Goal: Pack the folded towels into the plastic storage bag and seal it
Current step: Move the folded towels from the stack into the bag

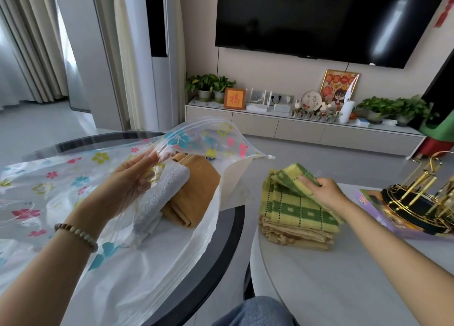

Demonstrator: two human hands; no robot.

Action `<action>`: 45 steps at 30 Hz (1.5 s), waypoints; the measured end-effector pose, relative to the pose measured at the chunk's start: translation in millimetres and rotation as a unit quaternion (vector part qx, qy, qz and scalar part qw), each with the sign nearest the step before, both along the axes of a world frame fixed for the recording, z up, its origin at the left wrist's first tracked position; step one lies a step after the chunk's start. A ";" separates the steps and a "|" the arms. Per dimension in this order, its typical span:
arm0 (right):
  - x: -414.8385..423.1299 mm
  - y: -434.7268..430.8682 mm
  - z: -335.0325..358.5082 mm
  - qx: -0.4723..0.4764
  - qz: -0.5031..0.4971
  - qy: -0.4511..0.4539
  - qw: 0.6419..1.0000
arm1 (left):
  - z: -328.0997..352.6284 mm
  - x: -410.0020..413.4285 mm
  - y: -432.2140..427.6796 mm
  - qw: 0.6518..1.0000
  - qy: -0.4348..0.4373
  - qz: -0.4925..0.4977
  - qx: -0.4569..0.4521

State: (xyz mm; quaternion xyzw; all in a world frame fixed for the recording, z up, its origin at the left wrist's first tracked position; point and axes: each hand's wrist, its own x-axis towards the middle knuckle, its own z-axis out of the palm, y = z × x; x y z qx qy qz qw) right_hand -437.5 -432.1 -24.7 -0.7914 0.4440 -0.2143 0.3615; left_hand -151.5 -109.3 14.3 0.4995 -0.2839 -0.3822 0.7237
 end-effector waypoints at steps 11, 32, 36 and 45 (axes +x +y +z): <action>22.0 93.2 101.0 0.276 0.149 -0.124 0.941 | 17.9 22.7 35.3 0.994 -0.087 -0.066 -0.012; 230.6 264.9 -49.9 0.346 0.066 -0.180 0.918 | -19.6 41.7 108.0 0.808 -0.470 0.190 0.302; 210.2 272.2 -55.4 0.051 0.181 -0.178 0.966 | -36.5 36.7 113.7 0.803 -0.483 0.185 0.296; 171.7 272.8 -104.5 -0.325 0.452 0.098 0.825 | -5.9 53.3 110.1 0.848 -0.486 0.168 0.130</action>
